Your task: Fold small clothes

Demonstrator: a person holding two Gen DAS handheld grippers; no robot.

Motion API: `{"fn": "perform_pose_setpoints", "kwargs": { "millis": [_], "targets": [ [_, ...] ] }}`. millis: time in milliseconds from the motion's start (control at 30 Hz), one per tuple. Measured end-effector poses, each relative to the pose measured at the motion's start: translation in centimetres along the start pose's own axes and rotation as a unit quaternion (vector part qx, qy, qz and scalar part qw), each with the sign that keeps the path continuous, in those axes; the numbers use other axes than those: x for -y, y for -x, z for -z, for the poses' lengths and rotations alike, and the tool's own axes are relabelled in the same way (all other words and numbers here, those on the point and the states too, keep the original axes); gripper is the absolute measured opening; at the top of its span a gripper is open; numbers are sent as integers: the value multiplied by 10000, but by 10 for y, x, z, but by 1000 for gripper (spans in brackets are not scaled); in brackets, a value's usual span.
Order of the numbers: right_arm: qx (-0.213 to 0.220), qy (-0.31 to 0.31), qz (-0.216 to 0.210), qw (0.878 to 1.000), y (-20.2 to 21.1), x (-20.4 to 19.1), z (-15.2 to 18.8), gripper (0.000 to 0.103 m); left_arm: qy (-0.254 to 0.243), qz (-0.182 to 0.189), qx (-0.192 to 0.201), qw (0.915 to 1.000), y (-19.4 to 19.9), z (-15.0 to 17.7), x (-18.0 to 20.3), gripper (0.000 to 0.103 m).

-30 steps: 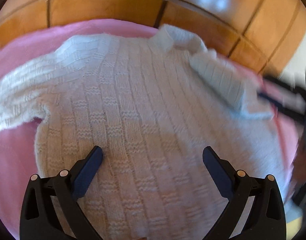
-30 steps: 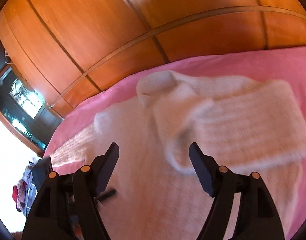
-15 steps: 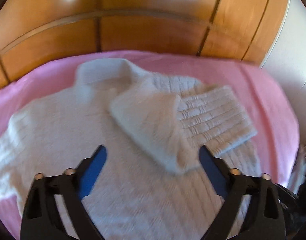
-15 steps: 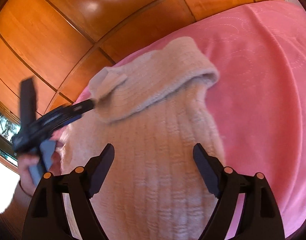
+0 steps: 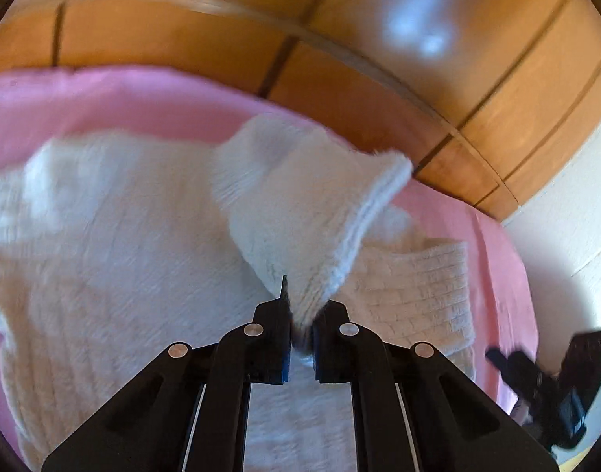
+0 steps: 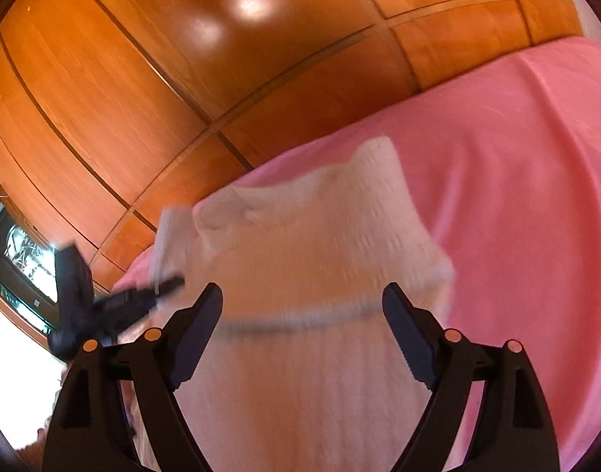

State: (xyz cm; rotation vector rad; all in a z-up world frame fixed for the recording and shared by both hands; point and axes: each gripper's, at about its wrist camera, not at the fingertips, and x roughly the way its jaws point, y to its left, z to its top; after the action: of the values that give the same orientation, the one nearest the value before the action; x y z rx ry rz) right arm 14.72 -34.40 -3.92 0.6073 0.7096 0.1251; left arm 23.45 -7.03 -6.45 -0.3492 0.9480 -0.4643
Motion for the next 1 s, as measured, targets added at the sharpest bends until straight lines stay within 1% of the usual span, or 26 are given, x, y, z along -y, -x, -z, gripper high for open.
{"fn": "perform_pose_setpoints", "kwargs": {
  "millis": [33, 67, 100, 133, 167, 200, 267, 333, 367, 433, 500, 567, 600, 667, 700, 733, 800, 867, 900, 933, 967, 1000],
  "targets": [
    [-53, 20, -3, 10000, -10, -2, -3, 83, 210, 68, -85, 9997, -1, 3, -13, 7],
    [-139, 58, 83, 9999, -22, -5, -6, 83, 451, 69, -105, 9989, -1, 6, -23, 15],
    [-252, 107, 180, 9995, -35, -8, -6, 83, 820, 85, -129, 9965, 0, 9, -40, 24],
    [-334, 126, 233, 9991, -45, -9, -6, 83, 1058, 78, -92, 9943, 1, 9, -51, 39],
    [-456, 139, 314, 9984, -57, -9, -4, 83, 1360, 40, 28, 9907, 5, 12, -66, 41],
    [-562, 155, 415, 9974, -67, -10, 0, 83, 1534, 66, 53, 9881, 7, 13, -77, 41],
    [-604, 305, 629, 9957, -80, -11, 7, 84, 1693, 124, 50, 9855, 11, 15, -93, 40],
    [-475, 662, 875, 9928, -89, -17, 17, 89, 1644, 40, 82, 9863, 15, 16, -100, 40],
    [-419, 870, 1029, 9900, -92, -23, 22, 90, 1622, -43, 113, 9867, 18, 17, -103, 37],
    [-448, 1354, 1516, 9781, -102, -39, 30, 93, 1534, -303, 95, 9876, 22, 16, -111, 30],
    [-540, 1676, 1823, 9674, -113, -47, 36, 98, 1521, -367, 130, 9876, 28, 19, -112, 30],
    [-542, 1784, 1949, 9629, -116, -49, 39, 99, 1443, -581, 217, 9876, 41, 23, -115, 30],
    [-536, 1784, 1951, 9629, -116, -48, 39, 99, 1420, -652, 280, 9873, 55, 25, -123, 30],
    [-529, 1748, 1916, 9643, -116, -46, 39, 99, 1496, -656, 329, 9860, 72, 28, -139, 33],
    [-527, 1752, 1919, 9642, -115, -44, 39, 99, 1603, -591, 359, 9846, 83, 32, -150, 33],
    [-523, 1759, 1926, 9640, -116, -45, 39, 100, 1766, -570, 410, 9818, 95, 35, -163, 33],
    [-510, 1761, 1919, 9641, -115, -43, 40, 100, 2061, -698, 537, 9746, 118, 43, -190, 33],
    [-504, 1763, 1924, 9640, -115, -42, 40, 100, 2451, -687, 793, 9638, 146, 52, -222, 33],
    [-499, 1766, 1929, 9639, -113, -41, 40, 100, 2637, -745, 926, 9572, 159, 56, -236, 38],
    [-496, 1774, 1927, 9638, -111, -45, 40, 100, 2927, -879, 1161, 9450, 177, 63, -258, 50],
    [-496, 1773, 1928, 9638, -111, -45, 40, 100, 3126, -1000, 1336, 9351, 189, 67, -271, 54],
    [-497, 1777, 1928, 9637, -111, -45, 40, 100, 3289, -1082, 1462, 9267, 198, 69, -282, 54]
  ]
}}
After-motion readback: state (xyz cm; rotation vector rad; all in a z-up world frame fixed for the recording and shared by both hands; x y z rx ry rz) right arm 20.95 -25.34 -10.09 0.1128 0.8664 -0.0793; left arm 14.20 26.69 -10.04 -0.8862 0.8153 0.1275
